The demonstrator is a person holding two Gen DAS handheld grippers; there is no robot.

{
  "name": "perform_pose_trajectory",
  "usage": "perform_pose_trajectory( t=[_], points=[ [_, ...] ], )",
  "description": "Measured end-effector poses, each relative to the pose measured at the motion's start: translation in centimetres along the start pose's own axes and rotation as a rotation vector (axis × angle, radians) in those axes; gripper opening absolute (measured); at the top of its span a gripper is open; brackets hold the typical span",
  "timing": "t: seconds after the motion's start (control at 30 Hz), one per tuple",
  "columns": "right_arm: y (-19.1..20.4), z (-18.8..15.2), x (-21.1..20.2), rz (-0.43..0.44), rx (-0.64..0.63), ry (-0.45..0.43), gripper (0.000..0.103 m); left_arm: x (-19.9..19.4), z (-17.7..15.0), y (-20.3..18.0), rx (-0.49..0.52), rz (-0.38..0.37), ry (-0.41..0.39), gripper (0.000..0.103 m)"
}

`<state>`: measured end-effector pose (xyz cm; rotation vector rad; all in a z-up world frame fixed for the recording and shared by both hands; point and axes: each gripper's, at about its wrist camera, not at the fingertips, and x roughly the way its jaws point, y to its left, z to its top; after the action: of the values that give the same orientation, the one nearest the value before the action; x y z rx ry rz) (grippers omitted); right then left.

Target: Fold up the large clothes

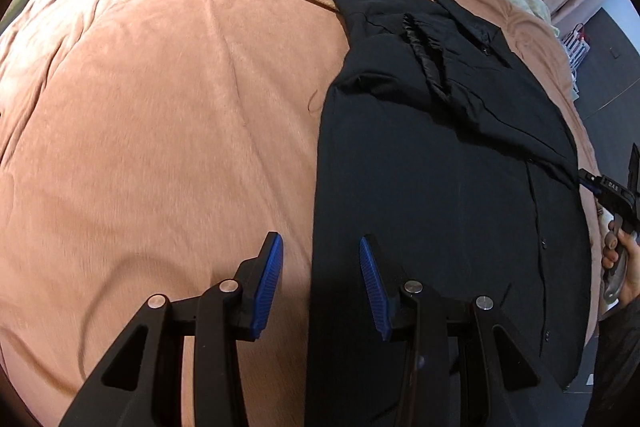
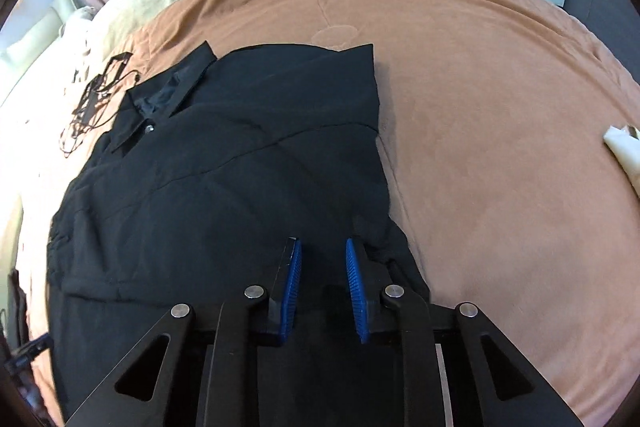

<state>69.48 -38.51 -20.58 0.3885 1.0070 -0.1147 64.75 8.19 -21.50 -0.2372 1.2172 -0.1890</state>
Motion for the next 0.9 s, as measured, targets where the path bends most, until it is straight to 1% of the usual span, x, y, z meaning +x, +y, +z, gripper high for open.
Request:
perform_pose_trajectory(
  t=[0.03, 0.1, 0.2, 0.3, 0.43, 0.5, 0.53, 0.57, 0.67, 0.73, 0.8, 0.9],
  points=[
    [-0.2, -0.3, -0.7, 0.011, 0.000, -0.001, 0.030, -0.1, -0.2, 0.0, -0.002, -0.003, 0.000, 0.041],
    [-0.8, -1.4, -2.2, 0.008, -0.016, -0.002, 0.052, -0.6, -1.3, 0.2, -0.010, -0.016, -0.001, 0.041],
    [-2.1, -3.6, -4.3, 0.001, -0.045, -0.005, 0.064, -1.1, -2.7, 0.4, -0.029, -0.037, -0.004, 0.041],
    [-3.9, -6.3, -5.6, 0.023, -0.035, 0.034, 0.064, -1.8, -4.5, 0.5, -0.041, -0.061, -0.014, 0.041],
    [-5.9, -10.3, -6.8, 0.066, -0.024, 0.072, 0.064, -2.9, -7.1, 0.4, -0.032, -0.080, -0.028, 0.041],
    [-6.9, -12.2, -7.3, 0.088, -0.008, 0.086, 0.064, -3.4, -8.4, 0.2, -0.027, -0.095, -0.027, 0.041],
    [-7.6, -13.1, -7.5, 0.113, 0.011, 0.096, 0.064, -3.5, -8.9, 0.0, -0.024, -0.096, -0.028, 0.041],
    [-8.1, -13.9, -7.6, 0.135, 0.029, 0.103, 0.063, -3.8, -9.5, 0.0, -0.021, -0.102, -0.032, 0.041],
    [-9.3, -16.1, -8.3, 0.197, 0.073, 0.104, 0.055, -4.4, -10.9, 0.1, -0.031, -0.126, -0.037, 0.041],
    [-10.0, -17.5, -8.9, 0.238, 0.094, 0.098, 0.054, -4.7, -11.8, 0.4, -0.042, -0.137, -0.038, 0.041],
    [-10.6, -18.7, -9.5, 0.273, 0.116, 0.099, 0.049, -4.8, -12.7, 0.6, -0.062, -0.155, -0.037, 0.041],
    [-10.8, -20.2, -10.0, 0.322, 0.138, 0.113, 0.046, -5.1, -14.2, 1.3, -0.102, -0.187, -0.030, 0.041]
  ],
)
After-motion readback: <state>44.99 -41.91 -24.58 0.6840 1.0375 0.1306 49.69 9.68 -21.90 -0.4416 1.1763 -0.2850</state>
